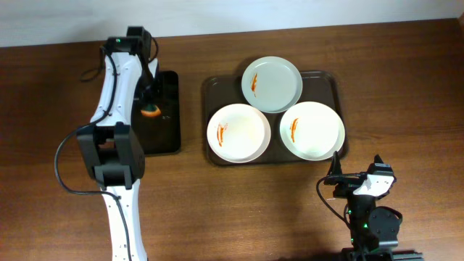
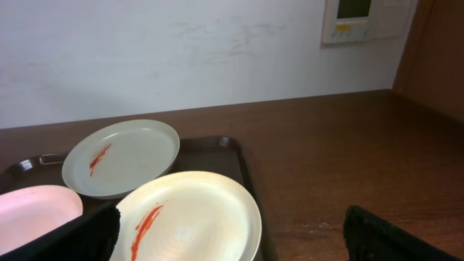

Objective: Clean dirty plates on tray and stack at the side
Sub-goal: 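Grasp the green-and-orange sponge with the left gripper, then lift the sponge with the left gripper out of the black tray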

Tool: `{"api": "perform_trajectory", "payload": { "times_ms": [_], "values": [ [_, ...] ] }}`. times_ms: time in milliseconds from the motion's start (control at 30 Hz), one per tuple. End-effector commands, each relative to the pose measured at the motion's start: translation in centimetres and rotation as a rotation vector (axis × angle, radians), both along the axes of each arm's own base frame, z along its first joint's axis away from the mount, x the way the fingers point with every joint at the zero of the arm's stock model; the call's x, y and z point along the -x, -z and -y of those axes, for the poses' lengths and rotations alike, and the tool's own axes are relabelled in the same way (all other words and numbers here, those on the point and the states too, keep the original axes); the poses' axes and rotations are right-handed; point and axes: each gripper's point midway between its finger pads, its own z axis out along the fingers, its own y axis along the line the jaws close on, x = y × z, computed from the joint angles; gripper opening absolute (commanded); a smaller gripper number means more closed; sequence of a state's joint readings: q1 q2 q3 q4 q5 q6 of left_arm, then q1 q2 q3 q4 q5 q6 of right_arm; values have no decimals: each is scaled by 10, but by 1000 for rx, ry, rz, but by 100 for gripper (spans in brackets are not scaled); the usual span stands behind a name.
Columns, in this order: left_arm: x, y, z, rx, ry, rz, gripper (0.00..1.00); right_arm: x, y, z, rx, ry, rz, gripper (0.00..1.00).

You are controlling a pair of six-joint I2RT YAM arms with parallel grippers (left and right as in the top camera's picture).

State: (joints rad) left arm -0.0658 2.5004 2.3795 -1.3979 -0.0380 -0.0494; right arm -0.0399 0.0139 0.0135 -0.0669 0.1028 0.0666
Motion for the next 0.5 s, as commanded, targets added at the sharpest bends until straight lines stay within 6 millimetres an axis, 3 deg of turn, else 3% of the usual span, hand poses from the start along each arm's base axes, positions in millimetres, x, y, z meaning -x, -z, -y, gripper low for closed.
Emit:
{"api": "perform_trajectory", "payload": {
  "times_ms": [0,100,200,333,400,467],
  "values": [
    [-19,-46,-1,8,-26,116,0,0,3,1,7,4,-7,98],
    [-26,-60,-7,86,-209,156,0,0,3,1,7,4,-7,99],
    [-25,-70,27,533,-247,89,0,0,3,1,7,4,-7,98],
    [-17,-69,11,566,-240,66,0,0,3,1,7,4,-7,98],
    [-11,-69,16,597,-241,34,0,0,3,1,7,4,-7,98],
    [-6,-88,28,777,-258,5,0,0,3,1,7,4,-7,98]
  ]
}}
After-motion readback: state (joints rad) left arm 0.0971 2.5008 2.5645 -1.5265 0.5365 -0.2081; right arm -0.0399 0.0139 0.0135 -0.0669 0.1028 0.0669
